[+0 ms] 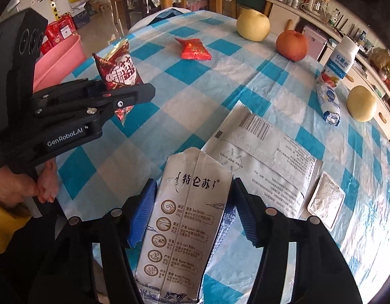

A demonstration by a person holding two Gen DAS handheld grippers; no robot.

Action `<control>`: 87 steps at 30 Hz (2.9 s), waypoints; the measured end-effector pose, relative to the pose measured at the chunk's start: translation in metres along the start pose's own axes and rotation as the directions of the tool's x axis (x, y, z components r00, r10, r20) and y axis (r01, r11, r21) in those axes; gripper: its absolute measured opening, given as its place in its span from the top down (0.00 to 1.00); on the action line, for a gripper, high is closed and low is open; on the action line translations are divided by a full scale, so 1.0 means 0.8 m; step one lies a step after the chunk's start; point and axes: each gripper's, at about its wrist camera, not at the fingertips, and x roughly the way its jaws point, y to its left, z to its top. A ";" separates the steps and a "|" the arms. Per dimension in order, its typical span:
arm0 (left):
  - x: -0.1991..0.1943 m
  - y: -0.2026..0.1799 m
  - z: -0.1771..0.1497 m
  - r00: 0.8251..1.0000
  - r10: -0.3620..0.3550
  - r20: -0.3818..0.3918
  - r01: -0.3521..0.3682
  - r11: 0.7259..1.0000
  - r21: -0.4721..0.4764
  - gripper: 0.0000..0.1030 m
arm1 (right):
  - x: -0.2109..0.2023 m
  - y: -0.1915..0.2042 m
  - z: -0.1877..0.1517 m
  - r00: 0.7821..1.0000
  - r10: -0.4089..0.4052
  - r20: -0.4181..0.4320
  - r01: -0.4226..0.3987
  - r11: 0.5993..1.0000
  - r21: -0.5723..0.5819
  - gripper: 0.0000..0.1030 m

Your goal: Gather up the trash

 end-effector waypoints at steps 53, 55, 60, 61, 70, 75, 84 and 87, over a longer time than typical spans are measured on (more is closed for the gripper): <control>-0.214 0.328 -0.033 0.800 0.539 0.263 -0.163 0.617 -0.770 0.69 | 0.014 0.304 0.314 0.888 0.236 0.395 -0.189 0.970 -0.153 0.40; -0.213 0.328 -0.030 0.802 0.537 0.260 -0.179 0.632 -0.754 0.69 | 0.016 0.301 0.315 0.889 0.213 0.405 -0.164 0.975 -0.152 0.40; -0.191 0.304 -0.004 0.859 0.440 0.261 -0.203 0.761 -0.616 0.53 | 0.012 0.252 0.290 0.911 0.094 0.401 -0.059 0.993 -0.099 0.40; -0.184 0.292 0.001 0.872 0.415 0.261 -0.199 0.787 -0.584 0.50 | 0.009 0.238 0.282 0.913 0.072 0.401 -0.044 0.996 -0.079 0.40; -0.104 0.214 0.012 0.989 0.135 0.067 -0.109 0.950 -0.293 0.28 | -0.013 0.122 0.201 0.923 -0.051 0.381 0.007 0.993 0.116 0.40; -0.073 0.206 -0.001 0.986 0.162 -0.043 -0.167 0.947 -0.273 0.28 | -0.016 0.090 0.172 0.918 -0.027 0.396 -0.041 0.986 0.162 0.40; -0.052 0.200 -0.010 0.951 0.294 -0.097 -0.309 0.923 -0.228 0.23 | -0.021 0.072 0.152 0.906 0.010 0.423 -0.081 0.985 0.152 0.40; -0.046 0.190 -0.010 0.934 0.340 -0.113 -0.355 0.919 -0.173 0.19 | -0.020 0.068 0.146 0.904 0.025 0.427 -0.099 0.983 0.152 0.40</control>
